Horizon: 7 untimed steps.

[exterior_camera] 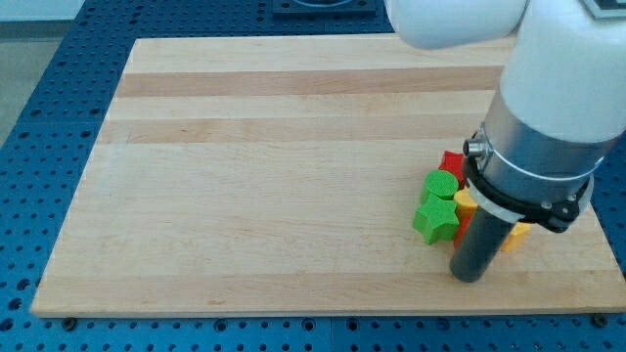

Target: Slightly move the yellow hexagon into the group of blocks

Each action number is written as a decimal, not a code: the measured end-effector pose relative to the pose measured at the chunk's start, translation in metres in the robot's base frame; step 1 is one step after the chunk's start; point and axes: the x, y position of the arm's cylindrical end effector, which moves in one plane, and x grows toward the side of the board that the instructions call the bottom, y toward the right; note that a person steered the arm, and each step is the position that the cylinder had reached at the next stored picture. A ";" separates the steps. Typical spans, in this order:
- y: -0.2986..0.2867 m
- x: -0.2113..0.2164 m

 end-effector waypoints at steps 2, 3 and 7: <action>0.000 0.000; 0.011 0.033; 0.050 0.001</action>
